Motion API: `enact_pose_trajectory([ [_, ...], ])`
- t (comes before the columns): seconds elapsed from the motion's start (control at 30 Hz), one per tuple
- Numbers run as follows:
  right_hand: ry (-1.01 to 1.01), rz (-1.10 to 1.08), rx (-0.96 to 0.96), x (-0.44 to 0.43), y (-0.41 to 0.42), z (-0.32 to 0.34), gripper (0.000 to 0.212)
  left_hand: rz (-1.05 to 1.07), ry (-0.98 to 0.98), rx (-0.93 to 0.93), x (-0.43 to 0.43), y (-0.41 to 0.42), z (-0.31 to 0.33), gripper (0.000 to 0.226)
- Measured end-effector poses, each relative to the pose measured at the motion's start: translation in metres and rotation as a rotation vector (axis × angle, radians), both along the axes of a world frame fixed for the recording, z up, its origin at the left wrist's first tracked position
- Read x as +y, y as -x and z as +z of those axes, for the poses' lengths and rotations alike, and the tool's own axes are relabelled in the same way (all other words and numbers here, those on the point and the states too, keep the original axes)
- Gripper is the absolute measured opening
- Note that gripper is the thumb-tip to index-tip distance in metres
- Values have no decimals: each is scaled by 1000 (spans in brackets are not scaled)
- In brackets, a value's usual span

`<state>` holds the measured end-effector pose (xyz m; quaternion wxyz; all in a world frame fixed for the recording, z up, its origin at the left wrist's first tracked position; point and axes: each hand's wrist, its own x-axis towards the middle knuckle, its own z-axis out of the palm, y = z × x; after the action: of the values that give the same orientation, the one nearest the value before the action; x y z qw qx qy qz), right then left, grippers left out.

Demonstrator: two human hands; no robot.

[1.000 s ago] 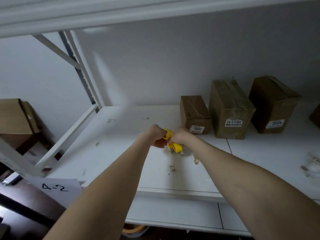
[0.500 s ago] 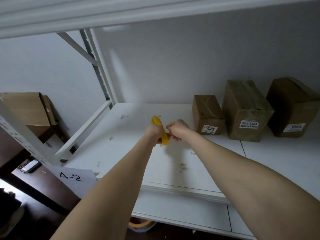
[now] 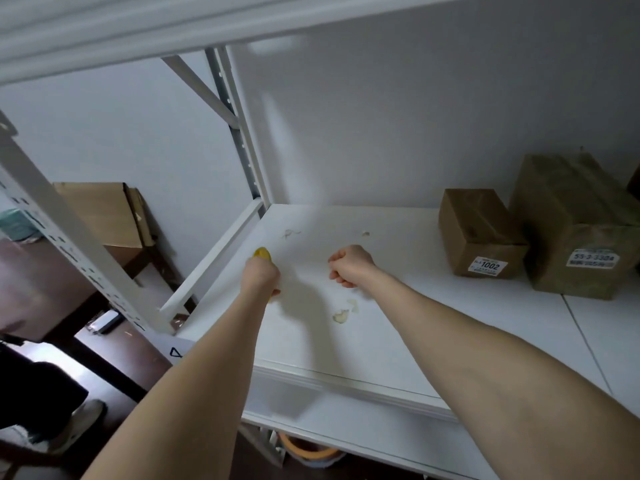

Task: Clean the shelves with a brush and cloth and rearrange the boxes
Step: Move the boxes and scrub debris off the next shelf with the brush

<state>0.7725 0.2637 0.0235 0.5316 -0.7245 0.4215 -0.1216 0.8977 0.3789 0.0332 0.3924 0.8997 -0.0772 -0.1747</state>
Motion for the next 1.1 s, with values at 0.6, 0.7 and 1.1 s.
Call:
enact_pose_trajectory([
  [0.6,168,-299,34,-45,39,-13,25,-540,-5,95,-49,86,0,30],
  [0.7,176,-308,54,-50,51,-15,26,-345,28,26,-47,72,-2,27],
  [1.1,188,-370,113,-65,43,-23,26,-693,8,134,-89,88,-14,36],
])
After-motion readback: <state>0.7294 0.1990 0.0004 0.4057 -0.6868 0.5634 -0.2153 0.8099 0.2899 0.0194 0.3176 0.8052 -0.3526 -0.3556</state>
